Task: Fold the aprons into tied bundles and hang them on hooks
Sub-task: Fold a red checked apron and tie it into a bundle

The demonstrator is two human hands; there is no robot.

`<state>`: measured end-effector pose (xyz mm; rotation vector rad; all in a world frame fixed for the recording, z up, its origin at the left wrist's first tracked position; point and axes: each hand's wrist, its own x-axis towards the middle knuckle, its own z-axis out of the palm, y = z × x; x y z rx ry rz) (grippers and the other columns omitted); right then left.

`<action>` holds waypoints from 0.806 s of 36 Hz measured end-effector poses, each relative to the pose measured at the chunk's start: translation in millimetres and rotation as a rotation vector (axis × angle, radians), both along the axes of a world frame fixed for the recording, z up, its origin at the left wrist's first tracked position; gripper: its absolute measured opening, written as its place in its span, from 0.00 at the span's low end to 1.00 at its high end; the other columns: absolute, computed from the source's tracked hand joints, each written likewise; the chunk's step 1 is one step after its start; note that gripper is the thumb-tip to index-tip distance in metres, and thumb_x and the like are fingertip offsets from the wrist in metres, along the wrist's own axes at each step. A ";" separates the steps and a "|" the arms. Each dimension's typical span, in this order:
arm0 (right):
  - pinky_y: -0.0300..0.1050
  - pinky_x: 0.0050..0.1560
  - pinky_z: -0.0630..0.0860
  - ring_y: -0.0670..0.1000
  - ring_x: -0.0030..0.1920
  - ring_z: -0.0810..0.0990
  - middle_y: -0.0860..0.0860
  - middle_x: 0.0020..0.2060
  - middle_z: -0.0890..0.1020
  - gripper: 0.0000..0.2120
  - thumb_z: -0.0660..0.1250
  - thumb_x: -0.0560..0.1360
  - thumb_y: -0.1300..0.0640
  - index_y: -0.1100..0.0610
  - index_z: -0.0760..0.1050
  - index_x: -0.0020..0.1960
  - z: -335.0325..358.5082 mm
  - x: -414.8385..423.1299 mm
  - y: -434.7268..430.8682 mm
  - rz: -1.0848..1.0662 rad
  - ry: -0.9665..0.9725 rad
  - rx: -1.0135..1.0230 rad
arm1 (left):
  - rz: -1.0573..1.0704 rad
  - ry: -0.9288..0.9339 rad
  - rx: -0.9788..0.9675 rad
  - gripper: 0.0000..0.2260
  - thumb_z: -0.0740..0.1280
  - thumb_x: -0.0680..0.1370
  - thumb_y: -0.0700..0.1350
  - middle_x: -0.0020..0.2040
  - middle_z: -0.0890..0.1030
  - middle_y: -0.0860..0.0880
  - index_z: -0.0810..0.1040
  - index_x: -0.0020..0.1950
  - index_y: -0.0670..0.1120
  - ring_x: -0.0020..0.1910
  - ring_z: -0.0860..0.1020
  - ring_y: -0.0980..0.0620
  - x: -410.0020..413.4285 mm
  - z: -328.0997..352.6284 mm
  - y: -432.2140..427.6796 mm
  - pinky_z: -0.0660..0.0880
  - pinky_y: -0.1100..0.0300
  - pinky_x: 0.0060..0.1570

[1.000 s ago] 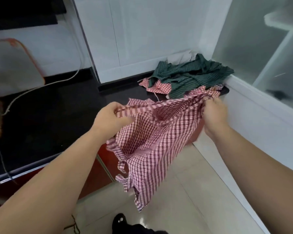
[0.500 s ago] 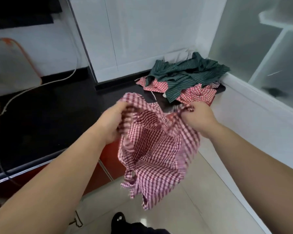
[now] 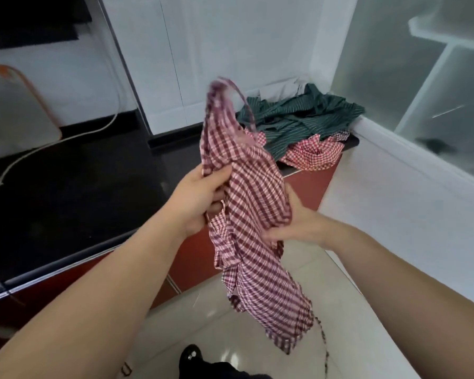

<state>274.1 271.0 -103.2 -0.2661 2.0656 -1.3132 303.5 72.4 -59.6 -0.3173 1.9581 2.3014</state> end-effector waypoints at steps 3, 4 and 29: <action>0.40 0.58 0.75 0.45 0.52 0.76 0.50 0.60 0.76 0.32 0.72 0.72 0.51 0.54 0.63 0.71 -21.3 3.5 -0.7 0.022 0.005 0.111 | 0.025 0.000 0.102 0.08 0.63 0.81 0.44 0.28 0.68 0.55 0.71 0.41 0.49 0.23 0.62 0.60 -3.9 7.2 -4.2 0.57 0.68 0.19; 0.46 0.55 0.79 0.46 0.45 0.77 0.53 0.53 0.80 0.17 0.69 0.75 0.51 0.56 0.73 0.61 -23.0 4.0 -3.1 -0.036 0.038 0.110 | 0.042 0.003 0.115 0.08 0.63 0.81 0.44 0.27 0.68 0.55 0.71 0.41 0.49 0.22 0.62 0.60 -4.6 8.2 -6.0 0.57 0.68 0.19; 0.45 0.52 0.79 0.49 0.53 0.81 0.55 0.57 0.79 0.16 0.57 0.77 0.72 0.60 0.68 0.62 9.6 -8.3 -53.2 -0.507 -0.089 -0.680 | -0.128 -0.190 0.105 0.12 0.60 0.82 0.43 0.34 0.81 0.46 0.78 0.45 0.40 0.32 0.81 0.52 9.7 10.8 -15.0 0.79 0.60 0.33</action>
